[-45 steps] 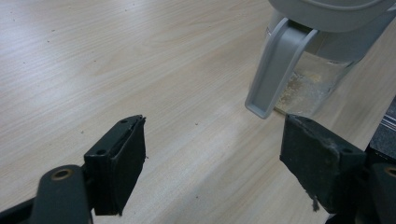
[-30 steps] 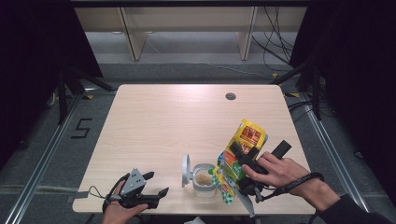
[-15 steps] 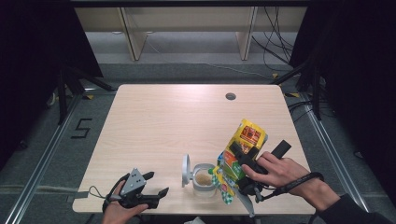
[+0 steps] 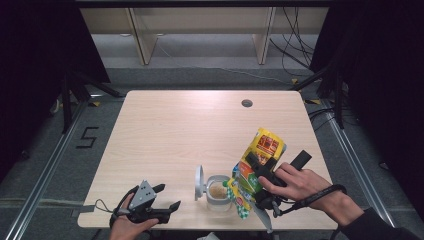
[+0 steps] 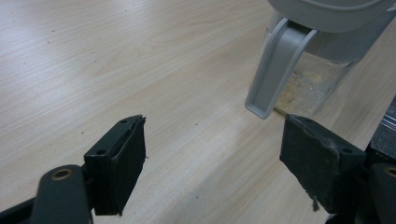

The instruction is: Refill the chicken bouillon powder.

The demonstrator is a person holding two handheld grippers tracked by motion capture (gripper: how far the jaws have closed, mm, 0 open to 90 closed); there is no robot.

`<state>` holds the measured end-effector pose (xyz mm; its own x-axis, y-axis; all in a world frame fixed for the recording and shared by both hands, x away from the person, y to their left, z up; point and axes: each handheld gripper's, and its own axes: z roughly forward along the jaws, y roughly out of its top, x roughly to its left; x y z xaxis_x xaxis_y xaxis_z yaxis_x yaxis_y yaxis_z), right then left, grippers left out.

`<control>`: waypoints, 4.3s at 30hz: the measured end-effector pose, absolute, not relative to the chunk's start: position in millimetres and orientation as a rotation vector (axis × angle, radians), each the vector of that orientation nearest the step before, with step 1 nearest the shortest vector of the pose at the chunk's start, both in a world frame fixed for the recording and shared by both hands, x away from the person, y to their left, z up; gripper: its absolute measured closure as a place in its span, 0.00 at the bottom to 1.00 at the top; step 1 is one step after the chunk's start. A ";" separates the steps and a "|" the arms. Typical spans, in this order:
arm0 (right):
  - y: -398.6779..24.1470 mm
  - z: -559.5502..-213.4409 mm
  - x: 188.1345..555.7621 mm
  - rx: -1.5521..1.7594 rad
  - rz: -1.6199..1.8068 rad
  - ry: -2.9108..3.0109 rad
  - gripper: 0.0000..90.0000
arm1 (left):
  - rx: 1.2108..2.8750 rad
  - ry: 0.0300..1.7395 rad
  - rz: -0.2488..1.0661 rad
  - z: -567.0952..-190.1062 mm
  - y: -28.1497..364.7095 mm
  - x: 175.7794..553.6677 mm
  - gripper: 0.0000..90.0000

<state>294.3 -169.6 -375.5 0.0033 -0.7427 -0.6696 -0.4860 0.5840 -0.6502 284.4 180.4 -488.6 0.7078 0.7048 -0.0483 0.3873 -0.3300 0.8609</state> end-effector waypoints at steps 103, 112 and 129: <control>-171.6 -367.3 291.6 -1.032 -0.274 1.639 0.64 | 1.937 0.864 0.398 -489.2 179.4 283.6 0.24; -171.8 -365.6 291.0 -1.029 -0.275 1.631 0.64 | 1.937 0.864 0.398 -489.1 179.3 283.6 0.24; -171.0 -363.9 291.1 -1.039 -0.278 1.627 0.65 | 1.937 0.864 0.398 -489.1 179.3 283.6 0.23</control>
<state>291.1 -171.0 -363.9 0.0187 -0.7414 -0.6708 -0.4767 0.5831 -0.6578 283.6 179.3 -489.1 0.6980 0.7121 -0.0762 0.4050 -0.3047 0.8621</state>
